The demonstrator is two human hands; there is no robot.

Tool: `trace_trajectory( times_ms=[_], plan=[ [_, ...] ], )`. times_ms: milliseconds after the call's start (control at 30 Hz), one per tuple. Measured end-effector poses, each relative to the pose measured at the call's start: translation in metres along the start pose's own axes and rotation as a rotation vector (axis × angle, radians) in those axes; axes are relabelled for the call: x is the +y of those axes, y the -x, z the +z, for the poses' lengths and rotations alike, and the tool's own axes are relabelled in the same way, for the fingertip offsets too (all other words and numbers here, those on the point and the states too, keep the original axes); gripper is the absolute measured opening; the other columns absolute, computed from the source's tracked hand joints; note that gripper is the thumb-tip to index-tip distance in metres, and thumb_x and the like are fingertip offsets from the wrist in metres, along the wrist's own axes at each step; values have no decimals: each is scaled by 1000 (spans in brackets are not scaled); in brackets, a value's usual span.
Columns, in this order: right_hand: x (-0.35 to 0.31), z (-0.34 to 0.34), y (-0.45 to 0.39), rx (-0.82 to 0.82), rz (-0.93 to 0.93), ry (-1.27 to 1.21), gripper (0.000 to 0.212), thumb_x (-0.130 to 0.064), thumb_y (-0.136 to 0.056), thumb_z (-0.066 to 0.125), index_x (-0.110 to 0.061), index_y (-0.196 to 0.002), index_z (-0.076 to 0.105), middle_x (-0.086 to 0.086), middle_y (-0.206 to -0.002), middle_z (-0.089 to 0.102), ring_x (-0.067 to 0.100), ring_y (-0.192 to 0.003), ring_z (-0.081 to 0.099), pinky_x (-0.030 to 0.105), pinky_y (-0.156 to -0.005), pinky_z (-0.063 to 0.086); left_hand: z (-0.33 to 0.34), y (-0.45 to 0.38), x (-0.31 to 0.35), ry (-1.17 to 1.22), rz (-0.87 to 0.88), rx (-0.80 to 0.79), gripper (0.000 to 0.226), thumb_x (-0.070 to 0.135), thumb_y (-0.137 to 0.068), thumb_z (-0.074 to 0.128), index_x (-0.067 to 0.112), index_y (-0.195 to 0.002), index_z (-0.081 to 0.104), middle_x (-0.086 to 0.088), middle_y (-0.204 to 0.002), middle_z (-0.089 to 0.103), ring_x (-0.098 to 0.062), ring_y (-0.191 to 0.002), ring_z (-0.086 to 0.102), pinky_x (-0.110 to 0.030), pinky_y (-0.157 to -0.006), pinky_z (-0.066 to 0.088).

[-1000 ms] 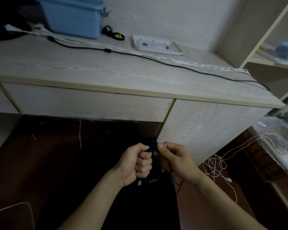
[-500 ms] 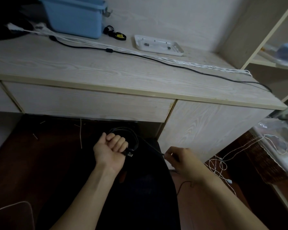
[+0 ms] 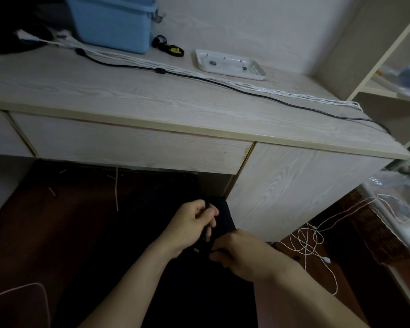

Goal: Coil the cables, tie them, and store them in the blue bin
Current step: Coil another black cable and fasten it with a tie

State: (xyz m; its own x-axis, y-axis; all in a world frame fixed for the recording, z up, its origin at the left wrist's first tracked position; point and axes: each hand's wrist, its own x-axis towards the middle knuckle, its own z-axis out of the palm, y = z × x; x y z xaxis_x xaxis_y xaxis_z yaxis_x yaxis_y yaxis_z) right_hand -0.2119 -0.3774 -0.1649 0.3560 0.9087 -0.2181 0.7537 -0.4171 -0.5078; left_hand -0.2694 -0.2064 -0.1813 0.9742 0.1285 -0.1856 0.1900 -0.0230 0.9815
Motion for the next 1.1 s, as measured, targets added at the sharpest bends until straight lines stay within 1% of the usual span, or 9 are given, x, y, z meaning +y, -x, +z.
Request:
trace_trajectory(
  times_ms=[133,233,300,433,567,667,833,1000,1100],
  plan=[
    [2,-7,3,69,58,33,35,-50,-93,62,-19,-77,64,-15,-59,48,-1,-53,51,13,-53,35,-1,3,0,-318,-40,-207,19,26,-102,49,18,-92,63,-2,-69,64,-13,-63,60,-34,-65,51],
    [8,-12,5,180,167,152,63,-80,-76,55,-18,-69,59,-9,-56,51,7,-50,49,21,-48,35,-1,5,1,-343,-121,-300,26,30,-103,43,17,-84,56,-6,-72,66,-16,-62,60,-40,-62,52],
    [12,-15,7,276,191,145,60,-86,-72,51,-26,-66,55,-8,-56,52,11,-49,50,22,-46,35,1,8,7,-308,-171,-384,35,31,-106,35,12,-86,56,-8,-67,64,-14,-51,52,-27,-50,44],
    [20,-24,13,420,223,-132,39,-63,-79,67,-25,-76,58,-10,-59,54,4,-51,50,18,-48,37,-5,8,11,42,-264,-456,51,46,-106,32,8,-83,58,1,-48,32,-9,-37,21,-23,-38,15],
    [35,-22,18,491,226,-415,27,-45,-92,59,-20,-83,61,-8,-63,53,8,-57,47,27,-55,39,-16,4,9,600,-277,-489,42,41,-101,41,19,-66,43,6,-44,24,-7,-36,16,-21,-35,12],
    [38,-20,16,532,221,-336,28,-38,-99,48,-25,-78,61,-16,-65,56,3,-60,50,17,-59,40,-18,1,8,942,-273,-389,43,42,-97,42,22,-60,36,8,-42,22,-8,-38,11,-24,-36,11],
    [32,-10,7,440,158,-263,39,-35,-103,43,-16,-73,59,-10,-58,48,5,-53,45,17,-53,33,-15,1,10,913,-232,-357,46,46,-100,40,21,-63,36,7,-47,18,-9,-41,14,-25,-39,14],
    [25,-8,6,371,142,-238,46,-41,-101,40,-11,-67,50,-6,-57,41,7,-50,39,22,-51,31,-19,6,12,822,-161,-545,36,37,-102,38,19,-71,44,6,-50,24,-7,-41,24,-21,-39,29],
    [26,-9,6,394,194,-302,54,-46,-100,38,-3,-69,50,0,-57,43,12,-51,40,27,-51,33,-18,6,11,952,-230,-549,38,37,-101,37,22,-66,41,9,-45,28,-6,-39,18,-19,-34,20]
  ],
)
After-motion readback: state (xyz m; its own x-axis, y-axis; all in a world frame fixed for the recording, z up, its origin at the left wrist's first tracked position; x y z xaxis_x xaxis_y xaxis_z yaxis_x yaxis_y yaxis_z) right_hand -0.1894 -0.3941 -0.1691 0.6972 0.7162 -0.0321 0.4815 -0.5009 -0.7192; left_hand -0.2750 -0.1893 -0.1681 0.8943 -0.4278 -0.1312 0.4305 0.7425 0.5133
